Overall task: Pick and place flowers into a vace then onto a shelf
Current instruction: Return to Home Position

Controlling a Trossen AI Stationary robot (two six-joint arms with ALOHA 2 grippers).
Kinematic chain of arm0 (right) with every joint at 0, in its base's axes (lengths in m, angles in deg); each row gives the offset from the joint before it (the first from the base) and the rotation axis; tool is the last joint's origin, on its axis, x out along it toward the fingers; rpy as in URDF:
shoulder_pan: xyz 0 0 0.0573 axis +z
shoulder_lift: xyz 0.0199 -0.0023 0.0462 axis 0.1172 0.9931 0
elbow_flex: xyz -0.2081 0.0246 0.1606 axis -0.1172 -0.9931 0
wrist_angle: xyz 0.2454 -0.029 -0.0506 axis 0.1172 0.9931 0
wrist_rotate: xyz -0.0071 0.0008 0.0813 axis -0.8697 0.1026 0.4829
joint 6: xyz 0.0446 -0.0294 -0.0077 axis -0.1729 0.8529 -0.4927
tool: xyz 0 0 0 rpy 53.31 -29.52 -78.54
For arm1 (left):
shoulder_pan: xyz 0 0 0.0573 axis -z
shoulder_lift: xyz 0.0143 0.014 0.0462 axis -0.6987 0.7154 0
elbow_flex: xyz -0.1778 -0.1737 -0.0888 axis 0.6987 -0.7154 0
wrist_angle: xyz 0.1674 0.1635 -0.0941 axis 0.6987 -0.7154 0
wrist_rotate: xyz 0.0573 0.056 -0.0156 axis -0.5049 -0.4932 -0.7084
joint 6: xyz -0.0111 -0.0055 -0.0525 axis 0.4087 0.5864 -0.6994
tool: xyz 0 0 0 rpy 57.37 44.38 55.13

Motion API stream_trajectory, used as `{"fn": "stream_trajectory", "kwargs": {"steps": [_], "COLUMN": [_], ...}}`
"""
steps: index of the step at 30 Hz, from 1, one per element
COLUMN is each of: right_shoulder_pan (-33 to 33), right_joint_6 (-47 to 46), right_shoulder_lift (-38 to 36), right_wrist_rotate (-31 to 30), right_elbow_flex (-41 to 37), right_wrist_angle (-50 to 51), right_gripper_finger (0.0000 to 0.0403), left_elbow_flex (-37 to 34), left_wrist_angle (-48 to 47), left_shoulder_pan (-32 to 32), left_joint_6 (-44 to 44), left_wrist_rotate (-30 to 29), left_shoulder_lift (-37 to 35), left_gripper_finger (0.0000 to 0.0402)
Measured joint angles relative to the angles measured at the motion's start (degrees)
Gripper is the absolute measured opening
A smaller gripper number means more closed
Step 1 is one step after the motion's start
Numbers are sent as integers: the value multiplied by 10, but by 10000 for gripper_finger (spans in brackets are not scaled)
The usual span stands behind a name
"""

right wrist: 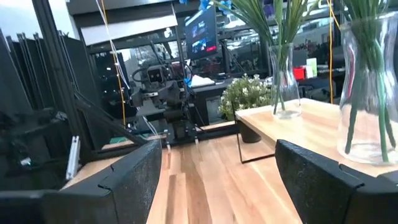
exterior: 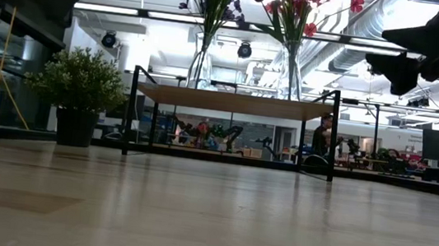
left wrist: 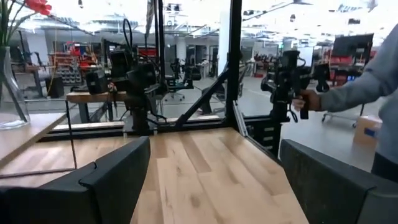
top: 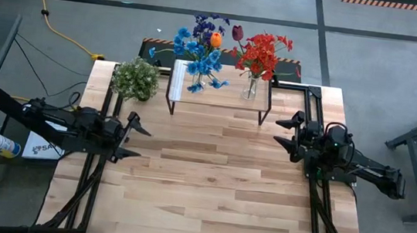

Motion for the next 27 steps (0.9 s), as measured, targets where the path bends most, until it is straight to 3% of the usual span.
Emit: {"fn": "stream_trajectory", "kwargs": {"steps": [8, 27], "right_shoulder_pan": [0, 0], "right_joint_6": [-77, -74], "right_shoulder_lift": [0, 0], "right_wrist_rotate": [0, 0], "right_elbow_flex": [0, 0], "right_wrist_angle": [15, 35], "right_gripper_finger": [303, 303], "left_elbow_flex": [0, 0], "left_wrist_angle": [-19, -21], "left_shoulder_pan": [0, 0], "left_joint_6": [-27, -26], "left_wrist_rotate": [0, 0], "left_shoulder_lift": [0, 0], "left_gripper_finger": [390, 390]}}
